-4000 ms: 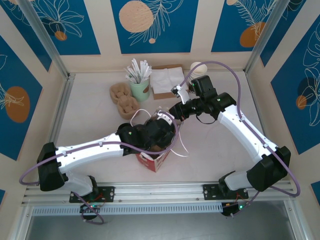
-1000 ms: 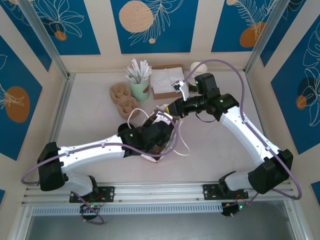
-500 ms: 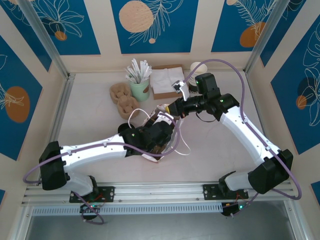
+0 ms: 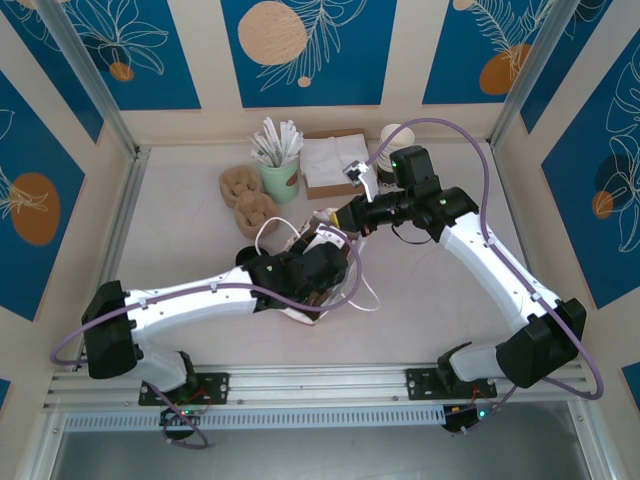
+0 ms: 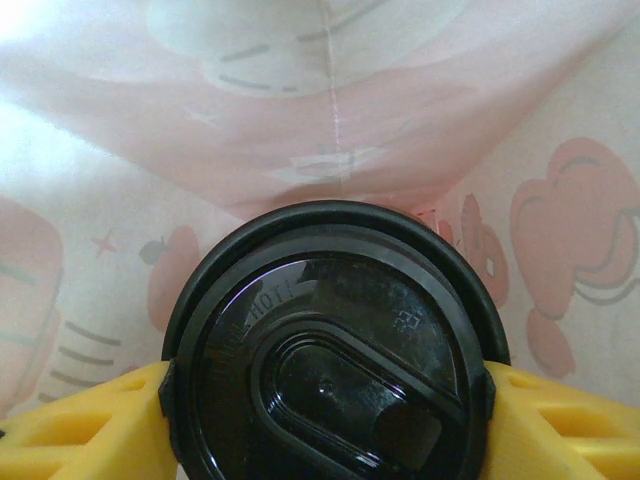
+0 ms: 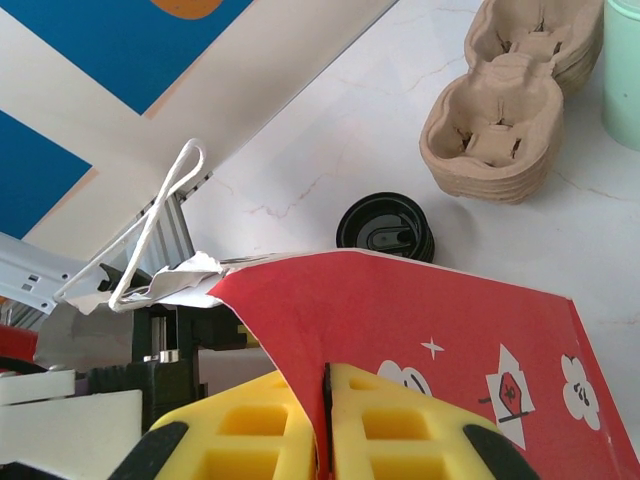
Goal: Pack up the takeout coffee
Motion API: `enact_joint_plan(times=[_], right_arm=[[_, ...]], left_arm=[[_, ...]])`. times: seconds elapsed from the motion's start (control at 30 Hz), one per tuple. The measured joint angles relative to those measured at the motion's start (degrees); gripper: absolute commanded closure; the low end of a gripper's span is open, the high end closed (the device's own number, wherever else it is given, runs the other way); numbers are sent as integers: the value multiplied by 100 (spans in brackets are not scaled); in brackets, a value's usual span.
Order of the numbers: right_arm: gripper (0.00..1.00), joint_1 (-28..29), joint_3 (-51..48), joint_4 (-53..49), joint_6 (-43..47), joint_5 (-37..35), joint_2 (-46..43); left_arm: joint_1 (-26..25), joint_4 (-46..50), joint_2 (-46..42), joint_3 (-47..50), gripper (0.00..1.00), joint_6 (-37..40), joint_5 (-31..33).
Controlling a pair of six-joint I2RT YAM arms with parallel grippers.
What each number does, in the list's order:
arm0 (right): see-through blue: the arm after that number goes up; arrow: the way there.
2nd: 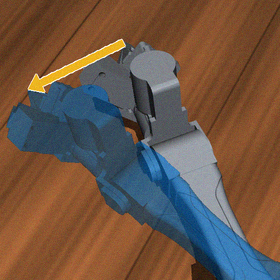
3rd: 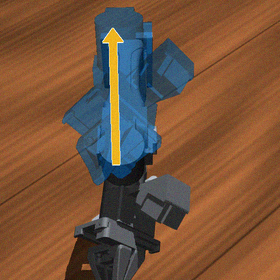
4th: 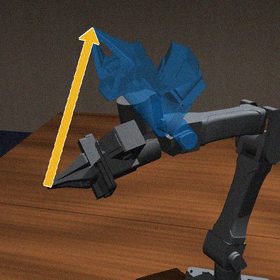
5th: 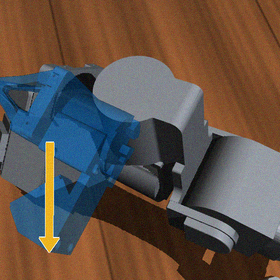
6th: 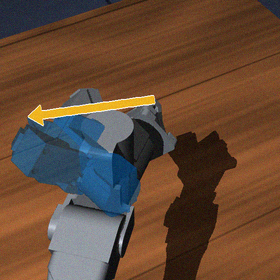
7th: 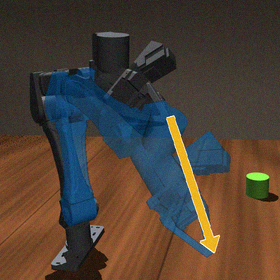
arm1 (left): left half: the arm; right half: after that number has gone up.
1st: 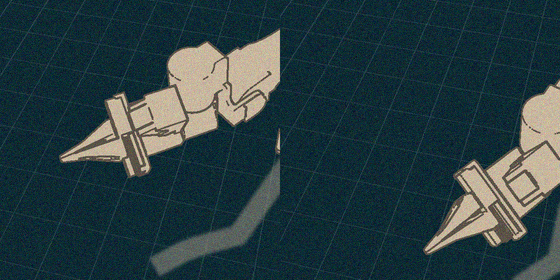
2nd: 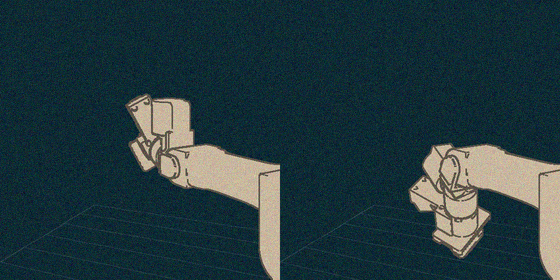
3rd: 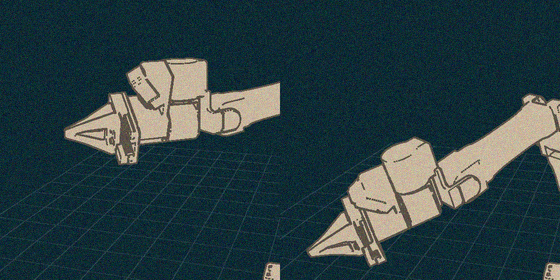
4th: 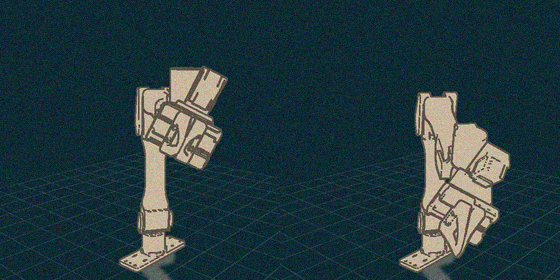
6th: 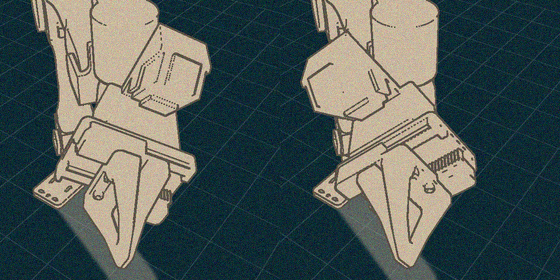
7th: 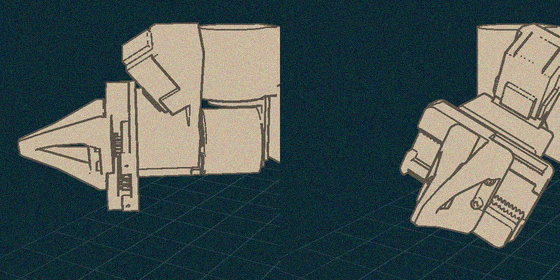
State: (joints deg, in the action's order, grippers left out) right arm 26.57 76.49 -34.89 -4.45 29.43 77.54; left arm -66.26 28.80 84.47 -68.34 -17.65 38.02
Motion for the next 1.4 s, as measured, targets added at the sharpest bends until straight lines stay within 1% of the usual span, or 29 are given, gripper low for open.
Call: enact_joint_plan(times=[0.37, 0.67, 0.9, 1.1, 1.17, 1.2, 1.4], right_arm=[[89, -2, 0, 9, 2, 24, 0], [89, 4, -2, 24, -24, 85, -2], [87, 4, -79, 133, -199, 83, -2], [76, 4, -205, 280, -426, 83, -2], [71, -15, -205, 352, -503, 83, -2], [67, -50, -205, 407, -562, 81, -2], [55, -393, 7, 433, -861, 44, 59]], left_arm=[[15, -2, 90, 0, 33, -46, 31], [131, -28, 227, 0, 33, -160, -92], [227, -81, 319, 0, 33, -238, -208], [341, -76, 466, 0, 33, -367, -330], [369, -59, 476, 0, 33, -411, -356], [387, -48, 485, 0, 33, -435, -369], [481, 26, 540, 0, 33, -503, -468]])
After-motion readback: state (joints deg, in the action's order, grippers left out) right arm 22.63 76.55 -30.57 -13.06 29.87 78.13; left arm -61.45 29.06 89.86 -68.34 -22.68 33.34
